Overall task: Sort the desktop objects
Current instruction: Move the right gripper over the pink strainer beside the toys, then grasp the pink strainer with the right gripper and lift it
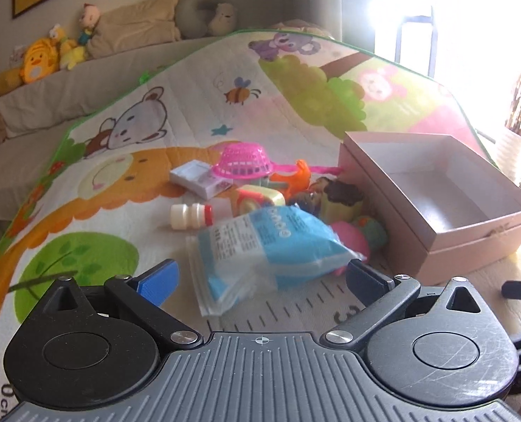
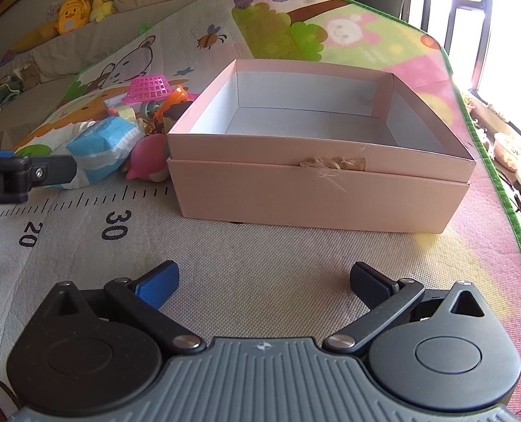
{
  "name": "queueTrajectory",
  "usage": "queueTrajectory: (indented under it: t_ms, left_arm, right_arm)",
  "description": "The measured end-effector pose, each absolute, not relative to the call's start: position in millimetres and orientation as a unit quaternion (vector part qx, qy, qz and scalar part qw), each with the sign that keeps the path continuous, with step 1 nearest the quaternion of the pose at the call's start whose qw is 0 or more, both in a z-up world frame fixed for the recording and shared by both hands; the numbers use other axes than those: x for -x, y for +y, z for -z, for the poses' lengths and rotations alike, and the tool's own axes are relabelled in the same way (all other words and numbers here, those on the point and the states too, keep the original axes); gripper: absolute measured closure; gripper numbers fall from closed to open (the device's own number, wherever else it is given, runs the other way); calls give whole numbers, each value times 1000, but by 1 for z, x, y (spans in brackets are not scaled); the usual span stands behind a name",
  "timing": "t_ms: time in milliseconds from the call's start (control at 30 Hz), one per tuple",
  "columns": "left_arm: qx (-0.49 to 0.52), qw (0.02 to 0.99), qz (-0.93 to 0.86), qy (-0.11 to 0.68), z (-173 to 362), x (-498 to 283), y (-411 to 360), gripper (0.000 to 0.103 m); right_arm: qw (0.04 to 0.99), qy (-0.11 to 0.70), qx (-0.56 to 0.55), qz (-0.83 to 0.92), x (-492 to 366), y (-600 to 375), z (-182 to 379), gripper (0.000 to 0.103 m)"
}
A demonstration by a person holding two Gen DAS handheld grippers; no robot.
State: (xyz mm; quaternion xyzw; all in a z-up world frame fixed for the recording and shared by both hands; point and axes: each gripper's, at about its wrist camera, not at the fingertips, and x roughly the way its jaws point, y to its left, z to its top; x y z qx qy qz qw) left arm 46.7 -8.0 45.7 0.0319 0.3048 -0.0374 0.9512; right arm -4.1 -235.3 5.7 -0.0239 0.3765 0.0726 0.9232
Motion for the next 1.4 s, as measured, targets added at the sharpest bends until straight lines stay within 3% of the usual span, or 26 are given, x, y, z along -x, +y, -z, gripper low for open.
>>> queueTrajectory:
  t_ms: [300,633,867,1000,1033,1100,1133,1233,1300,1400]
  left_arm:
    - [-66,947,13,313,-29,-85,-2,0]
    - [-97,946,-78,300,-29,-74,66,0]
    - [-46,956,-83,277,-48,-64,103,0]
    - [-4,959,-45,279,-53,-58,111,0]
    - [5,958,-27,284,-53,-57,110,0]
    - [15,955,15,296,-48,-54,103,0]
    - [17,954,32,299,-46,-52,98,0]
    - [14,951,65,301,-42,-44,86,0]
    - [19,950,81,302,-40,-39,83,0]
    - [27,947,99,305,-39,-34,84,0]
  right_arm:
    - [925,371,27,-77,4,-235,3,0]
    - [919,373,42,-123,6,-229,6,0]
    - [922,282,114,-238,15,-178,-56,0]
    - [920,261,117,-267,-30,-141,-95,1]
    - [918,274,106,-265,-53,-132,-102,3]
    - [911,308,94,-257,-103,-115,-106,29]
    - [907,325,83,-254,-126,-108,-105,32]
    - [887,381,47,-256,-195,-91,-91,27]
    - [883,401,48,-237,-230,-77,-71,9]
    - [880,423,58,-207,-259,-64,-45,10]
